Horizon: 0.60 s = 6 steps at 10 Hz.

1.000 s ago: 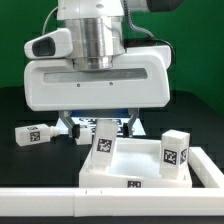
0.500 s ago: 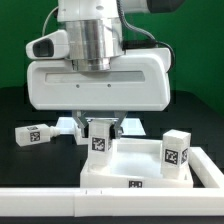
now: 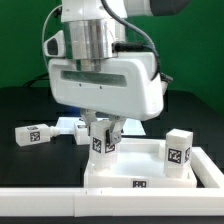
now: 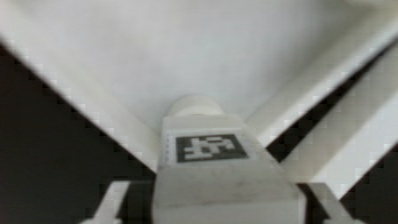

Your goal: Assemble square table

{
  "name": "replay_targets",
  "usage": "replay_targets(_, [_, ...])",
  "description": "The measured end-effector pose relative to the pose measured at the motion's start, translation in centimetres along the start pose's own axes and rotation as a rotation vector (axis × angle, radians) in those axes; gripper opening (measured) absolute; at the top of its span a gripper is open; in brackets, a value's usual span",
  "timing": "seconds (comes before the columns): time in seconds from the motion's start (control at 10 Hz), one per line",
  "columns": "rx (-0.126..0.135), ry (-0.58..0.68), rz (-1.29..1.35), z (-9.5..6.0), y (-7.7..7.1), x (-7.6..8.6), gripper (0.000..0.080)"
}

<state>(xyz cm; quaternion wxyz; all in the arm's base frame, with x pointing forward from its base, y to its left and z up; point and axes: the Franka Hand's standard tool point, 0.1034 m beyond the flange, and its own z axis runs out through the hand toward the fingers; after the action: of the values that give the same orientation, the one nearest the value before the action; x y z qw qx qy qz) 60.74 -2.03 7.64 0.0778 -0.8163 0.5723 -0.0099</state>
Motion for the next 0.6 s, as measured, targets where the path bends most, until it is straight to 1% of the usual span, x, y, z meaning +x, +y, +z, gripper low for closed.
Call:
replay_targets(0.1, [0.047,-0.018,0.203,0.12,-0.54,-0.1,0.0287])
replay_targets(0.2, [0.063,-0.029,0.297,0.16,-0.71,-0.09,0.0287])
replay_targets(0.3, [0.062,-0.029,0.293,0.16,-0.71,-0.12,0.0287])
replay_targets(0.4, [0.062,-0.029,0.292,0.17,-0.7,-0.11,0.0345])
replay_targets(0.5, [0.056,-0.023,0.23,0.19,-0.69,-0.21,0.0345])
replay_targets(0.6, [0.043,-0.007,0.034,0.19,-0.83,-0.48,0.0525])
